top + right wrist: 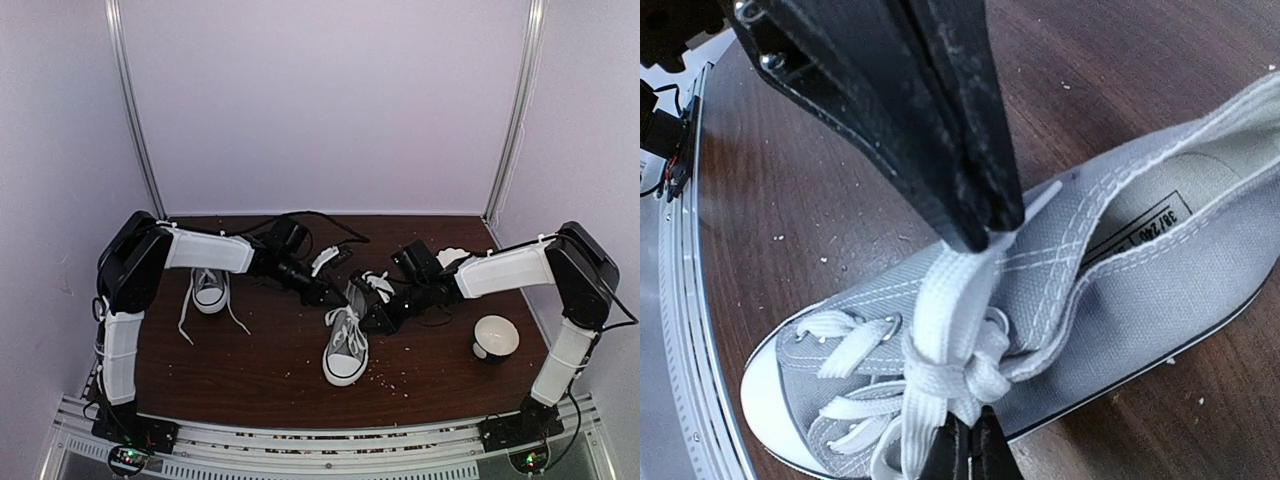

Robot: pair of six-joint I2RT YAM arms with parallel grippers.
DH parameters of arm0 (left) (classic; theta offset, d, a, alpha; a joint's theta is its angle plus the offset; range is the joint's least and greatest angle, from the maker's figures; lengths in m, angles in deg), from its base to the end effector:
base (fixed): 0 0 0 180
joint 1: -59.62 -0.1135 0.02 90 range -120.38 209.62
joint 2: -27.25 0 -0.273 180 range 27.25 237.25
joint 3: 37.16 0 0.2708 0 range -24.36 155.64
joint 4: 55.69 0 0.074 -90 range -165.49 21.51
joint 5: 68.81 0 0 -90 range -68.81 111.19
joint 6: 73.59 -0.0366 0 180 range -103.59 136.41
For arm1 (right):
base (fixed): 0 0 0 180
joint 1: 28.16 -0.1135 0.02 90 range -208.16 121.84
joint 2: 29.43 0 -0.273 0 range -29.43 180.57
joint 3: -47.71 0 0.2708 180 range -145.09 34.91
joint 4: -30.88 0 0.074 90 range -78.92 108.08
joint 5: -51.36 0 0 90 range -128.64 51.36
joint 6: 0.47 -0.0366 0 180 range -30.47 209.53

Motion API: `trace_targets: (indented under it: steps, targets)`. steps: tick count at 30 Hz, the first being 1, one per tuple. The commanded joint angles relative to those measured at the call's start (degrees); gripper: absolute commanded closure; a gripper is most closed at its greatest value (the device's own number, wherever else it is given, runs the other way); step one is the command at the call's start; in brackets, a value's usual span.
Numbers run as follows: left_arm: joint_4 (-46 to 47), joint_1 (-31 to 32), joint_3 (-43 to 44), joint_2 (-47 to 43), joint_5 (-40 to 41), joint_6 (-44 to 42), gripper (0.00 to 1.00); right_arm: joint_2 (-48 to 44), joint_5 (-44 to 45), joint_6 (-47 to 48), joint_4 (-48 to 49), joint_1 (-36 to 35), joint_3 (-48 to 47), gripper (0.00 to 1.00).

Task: Tie the shoes
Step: Adjust the crossed shoelace on the shoelace.

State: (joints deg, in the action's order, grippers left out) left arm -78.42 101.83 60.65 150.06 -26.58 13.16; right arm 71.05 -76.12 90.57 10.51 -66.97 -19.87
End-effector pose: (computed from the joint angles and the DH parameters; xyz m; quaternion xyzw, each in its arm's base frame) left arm 0.3371 -0.3423 0.1555 0.4642 0.7302 -0.4660 0.1849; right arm 0.2655 0.2421 0.1523 -0.4015 0.8105 0.3851 0.1836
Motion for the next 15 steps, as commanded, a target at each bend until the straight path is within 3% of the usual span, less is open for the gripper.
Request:
trace_targets:
  steps: [1, 15]
  targets:
    - [2.81, -0.23, -1.53, -2.15, -0.34, 0.53, 1.0, -2.95, 2.88, 0.86, -1.03, 0.43, 2.35, 1.0]
    - [1.67, -1.2, -3.01, -2.78, 2.85, -0.59, 1.0, -5.23, 4.46, 2.01, -3.18, 1.06, 4.21, 1.0]
